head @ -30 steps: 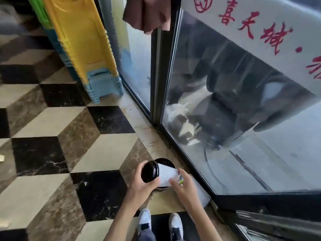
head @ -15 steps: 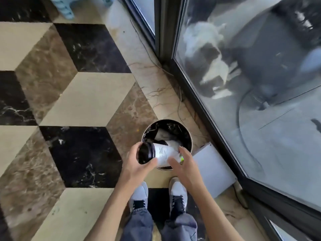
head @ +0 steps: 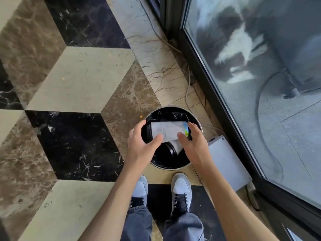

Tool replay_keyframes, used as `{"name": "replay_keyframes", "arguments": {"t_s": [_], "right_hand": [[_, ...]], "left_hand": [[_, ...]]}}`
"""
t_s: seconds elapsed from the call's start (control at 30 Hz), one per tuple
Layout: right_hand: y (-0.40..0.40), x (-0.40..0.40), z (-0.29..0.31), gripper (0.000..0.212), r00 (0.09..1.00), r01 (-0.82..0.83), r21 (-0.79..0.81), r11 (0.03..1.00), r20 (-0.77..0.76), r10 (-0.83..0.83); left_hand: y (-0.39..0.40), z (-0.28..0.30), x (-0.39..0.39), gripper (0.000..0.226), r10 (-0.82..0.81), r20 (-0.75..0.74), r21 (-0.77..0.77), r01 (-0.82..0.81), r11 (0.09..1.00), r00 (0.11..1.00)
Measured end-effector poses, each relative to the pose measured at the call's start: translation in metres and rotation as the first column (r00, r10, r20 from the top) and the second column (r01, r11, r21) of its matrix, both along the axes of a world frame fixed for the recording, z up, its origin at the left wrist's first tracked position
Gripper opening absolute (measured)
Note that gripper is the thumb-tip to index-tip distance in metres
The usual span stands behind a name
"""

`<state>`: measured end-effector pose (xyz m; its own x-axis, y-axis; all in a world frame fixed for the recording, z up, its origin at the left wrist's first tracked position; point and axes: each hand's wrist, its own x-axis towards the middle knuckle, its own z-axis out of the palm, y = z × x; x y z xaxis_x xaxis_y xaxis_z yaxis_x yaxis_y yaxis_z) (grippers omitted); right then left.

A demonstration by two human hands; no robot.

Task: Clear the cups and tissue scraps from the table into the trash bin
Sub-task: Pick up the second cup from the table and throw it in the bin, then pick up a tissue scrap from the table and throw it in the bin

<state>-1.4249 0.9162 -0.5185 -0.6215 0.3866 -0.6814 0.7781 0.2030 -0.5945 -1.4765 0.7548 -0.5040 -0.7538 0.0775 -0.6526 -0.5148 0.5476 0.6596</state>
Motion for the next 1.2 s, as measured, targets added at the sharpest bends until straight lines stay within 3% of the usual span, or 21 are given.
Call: {"name": "replay_keyframes", "arguments": {"t_s": [0.17, 0.33, 0.53, 0.73, 0.87, 1.03, 1.2], "right_hand": [[0.008, -0.004, 0.056, 0.06, 0.998, 0.012, 0.048, 0.999, -0.055, -0.009], [0.008, -0.025, 0.154, 0.059, 0.987, 0.019, 0.056, 0.998, -0.16, -0.009], [-0.014, -0.059, 0.342, 0.062, 0.927, 0.017, 0.077, 0.997, -0.375, 0.013], [-0.051, -0.061, 0.556, 0.062, 0.806, 0.02, 0.07, 0.997, -0.592, 0.025], [-0.082, -0.05, 0.663, 0.064, 0.709, -0.053, 0.125, 0.991, -0.694, 0.125], [-0.112, -0.04, 0.725, 0.066, 0.597, -0.157, 0.157, 0.975, -0.771, 0.221], [-0.161, -0.023, 0.756, 0.054, 0.463, -0.389, 0.175, 0.904, -0.811, 0.357]], "left_hand": [[-0.009, 0.051, -0.004, 0.073, 0.012, -0.028, 0.052, -0.01, 0.999, 1.0], [-0.018, 0.14, -0.022, 0.071, 0.047, -0.114, 0.127, -0.032, 0.991, 0.992], [-0.033, 0.317, -0.054, 0.072, 0.077, -0.332, 0.21, -0.006, 0.978, 0.94], [-0.067, 0.515, -0.055, 0.068, 0.162, -0.52, 0.33, 0.022, 0.944, 0.839], [-0.1, 0.607, -0.041, 0.058, 0.243, -0.605, 0.411, 0.035, 0.911, 0.758], [-0.135, 0.669, -0.021, 0.062, 0.341, -0.7, 0.411, -0.036, 0.911, 0.627], [-0.179, 0.707, 0.03, 0.077, 0.464, -0.721, 0.416, -0.213, 0.884, 0.515]]}}
